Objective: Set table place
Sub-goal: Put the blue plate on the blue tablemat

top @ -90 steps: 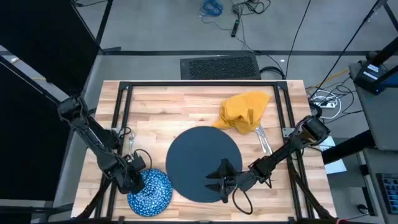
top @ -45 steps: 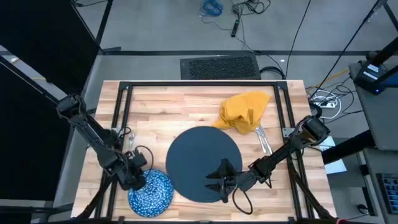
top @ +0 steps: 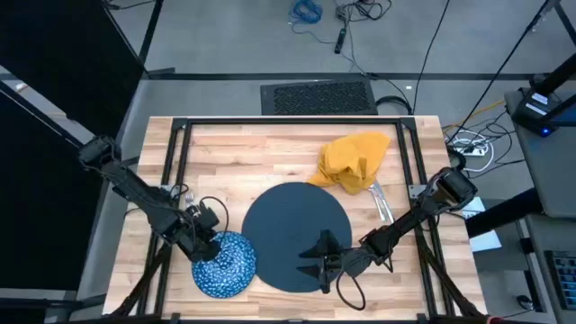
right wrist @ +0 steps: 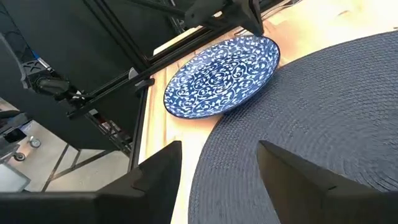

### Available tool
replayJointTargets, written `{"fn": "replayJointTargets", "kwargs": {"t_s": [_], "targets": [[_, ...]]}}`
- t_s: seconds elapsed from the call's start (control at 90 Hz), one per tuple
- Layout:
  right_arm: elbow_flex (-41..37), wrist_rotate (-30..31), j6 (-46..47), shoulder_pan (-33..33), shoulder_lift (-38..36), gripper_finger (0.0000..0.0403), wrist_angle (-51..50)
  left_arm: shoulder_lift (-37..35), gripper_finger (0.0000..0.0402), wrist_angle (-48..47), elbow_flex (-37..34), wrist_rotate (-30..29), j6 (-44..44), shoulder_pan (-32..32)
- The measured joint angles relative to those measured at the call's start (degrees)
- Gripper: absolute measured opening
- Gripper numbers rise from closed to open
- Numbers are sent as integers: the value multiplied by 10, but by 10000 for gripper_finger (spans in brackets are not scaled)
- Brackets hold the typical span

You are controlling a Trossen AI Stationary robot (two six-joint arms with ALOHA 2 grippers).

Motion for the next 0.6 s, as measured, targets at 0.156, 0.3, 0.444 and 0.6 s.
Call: {"fn": "replayJointTargets", "kwargs": {"t_s": [0.156, 0.3, 0.444, 0.6], "targets": [[0, 0, 17, -2, 0, 201, -19, 0, 1, 45, 1, 1, 42, 20], [0, 0, 51, -5, 0, 201, -54, 0, 1, 40, 1, 16, 51, 22], [0, 0, 78, -6, 0, 201, -59, -2, 0, 24, 2, 16, 32, 22], [0, 2, 151, -18, 0, 201, -55, -14, 0, -44, 26, 11, -42, 21]]}}
